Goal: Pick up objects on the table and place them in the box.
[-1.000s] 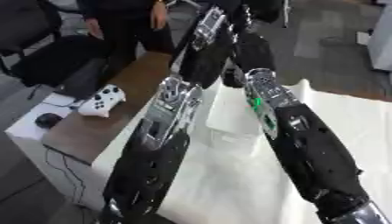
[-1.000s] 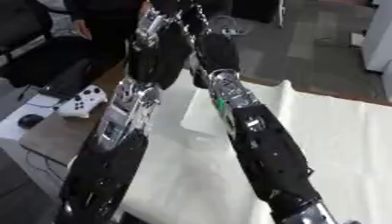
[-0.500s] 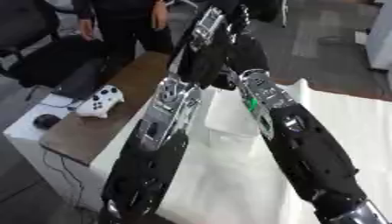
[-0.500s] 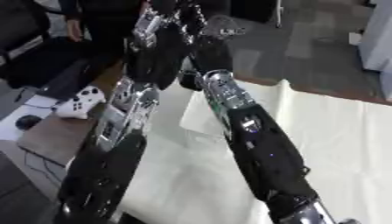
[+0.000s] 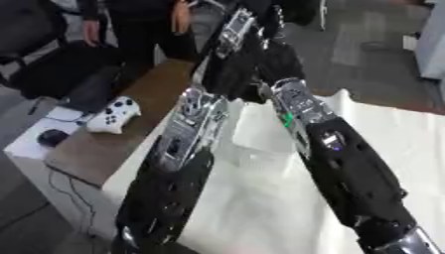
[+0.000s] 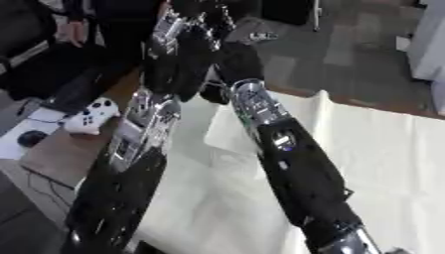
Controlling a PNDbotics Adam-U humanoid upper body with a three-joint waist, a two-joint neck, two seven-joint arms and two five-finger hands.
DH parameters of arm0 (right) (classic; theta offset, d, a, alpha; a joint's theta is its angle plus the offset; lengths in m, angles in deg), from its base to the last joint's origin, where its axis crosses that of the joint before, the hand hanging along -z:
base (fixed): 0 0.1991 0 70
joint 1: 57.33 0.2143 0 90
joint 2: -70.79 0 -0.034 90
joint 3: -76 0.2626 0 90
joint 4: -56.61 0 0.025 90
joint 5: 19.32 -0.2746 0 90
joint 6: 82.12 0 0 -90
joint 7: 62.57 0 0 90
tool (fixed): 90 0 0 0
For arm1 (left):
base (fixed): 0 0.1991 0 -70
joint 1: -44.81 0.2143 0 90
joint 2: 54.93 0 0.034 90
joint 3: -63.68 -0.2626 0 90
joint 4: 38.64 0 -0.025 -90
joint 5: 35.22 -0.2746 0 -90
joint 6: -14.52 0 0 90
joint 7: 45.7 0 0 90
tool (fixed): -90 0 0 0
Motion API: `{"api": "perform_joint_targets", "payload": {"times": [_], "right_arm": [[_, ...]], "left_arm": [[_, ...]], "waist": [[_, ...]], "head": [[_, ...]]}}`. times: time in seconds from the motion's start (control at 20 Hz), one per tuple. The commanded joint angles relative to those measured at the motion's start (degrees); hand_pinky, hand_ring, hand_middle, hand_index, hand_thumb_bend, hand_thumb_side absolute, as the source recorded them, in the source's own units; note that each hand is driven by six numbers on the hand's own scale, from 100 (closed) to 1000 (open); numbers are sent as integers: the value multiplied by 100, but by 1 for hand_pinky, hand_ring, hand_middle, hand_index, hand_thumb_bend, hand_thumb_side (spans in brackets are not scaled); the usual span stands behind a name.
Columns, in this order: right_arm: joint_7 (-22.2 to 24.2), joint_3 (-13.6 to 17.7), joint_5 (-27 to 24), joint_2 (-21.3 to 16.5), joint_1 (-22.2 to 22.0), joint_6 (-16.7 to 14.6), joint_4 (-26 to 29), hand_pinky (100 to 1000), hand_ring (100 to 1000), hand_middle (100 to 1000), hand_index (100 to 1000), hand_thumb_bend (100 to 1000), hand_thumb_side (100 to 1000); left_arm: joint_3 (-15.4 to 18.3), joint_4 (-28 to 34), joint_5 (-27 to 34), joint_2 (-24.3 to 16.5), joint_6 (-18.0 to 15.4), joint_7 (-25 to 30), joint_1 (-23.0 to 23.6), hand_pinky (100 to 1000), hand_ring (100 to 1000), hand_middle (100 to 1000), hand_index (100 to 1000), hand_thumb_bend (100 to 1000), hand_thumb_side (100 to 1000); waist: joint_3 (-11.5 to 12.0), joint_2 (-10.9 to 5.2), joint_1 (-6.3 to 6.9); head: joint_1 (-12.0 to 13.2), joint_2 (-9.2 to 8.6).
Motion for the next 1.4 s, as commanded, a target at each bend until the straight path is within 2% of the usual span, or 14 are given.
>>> {"api": "perform_joint_targets", "payload": {"times": [0.05,0.4,0.45,0.5,0.55,1.1,1.25,1.3,1.35,1.4], "right_arm": [[-21,41,84,-38,71,4,51,100,215,402,528,252,554],[-82,97,467,-68,56,-34,-37,100,325,490,616,263,568],[-91,108,508,-70,49,-48,-69,100,383,544,663,261,575],[-90,116,559,-71,48,-60,-100,100,404,570,682,263,541],[-82,127,621,-73,44,-67,-130,100,419,597,696,265,564],[-6,289,921,-61,4,-78,-468,100,480,692,747,257,593],[84,305,949,-57,5,-115,-538,100,567,766,791,247,627],[135,310,960,-58,8,-127,-555,100,567,766,791,247,627],[188,316,965,-61,6,-139,-573,118,616,796,808,241,643],[241,322,970,-65,5,-149,-592,100,601,787,803,242,639]], "left_arm": [[2,85,-3,14,4,-10,-76,989,805,854,953,108,835],[4,87,-5,14,1,-11,-79,989,805,853,952,108,835],[4,87,-5,13,1,-12,-79,989,805,853,952,108,835],[4,87,-6,13,2,-12,-80,989,805,853,952,108,835],[4,87,-6,13,1,-11,-80,989,805,853,952,108,835],[9,88,-11,10,-2,-15,-83,988,805,853,952,108,836],[7,88,-12,10,-2,-15,-82,988,805,853,952,108,836],[7,88,-13,11,-2,-16,-82,988,805,853,952,108,836],[8,88,-13,12,-2,-17,-83,988,805,853,952,108,835],[9,89,-13,12,-2,-19,-83,988,805,853,952,108,835]], "waist": [[-13,-48,8],[-22,-42,9],[-22,-41,9],[-23,-40,9],[-23,-38,10],[-32,-28,16],[-32,-30,15],[-31,-31,16],[-31,-32,16],[-32,-33,16]], "head": [[-23,-17],[-21,-17],[-19,-17],[-19,-17],[-21,-17],[-22,-17],[-17,-17],[-18,-17],[-18,-17],[-16,-17]]}}
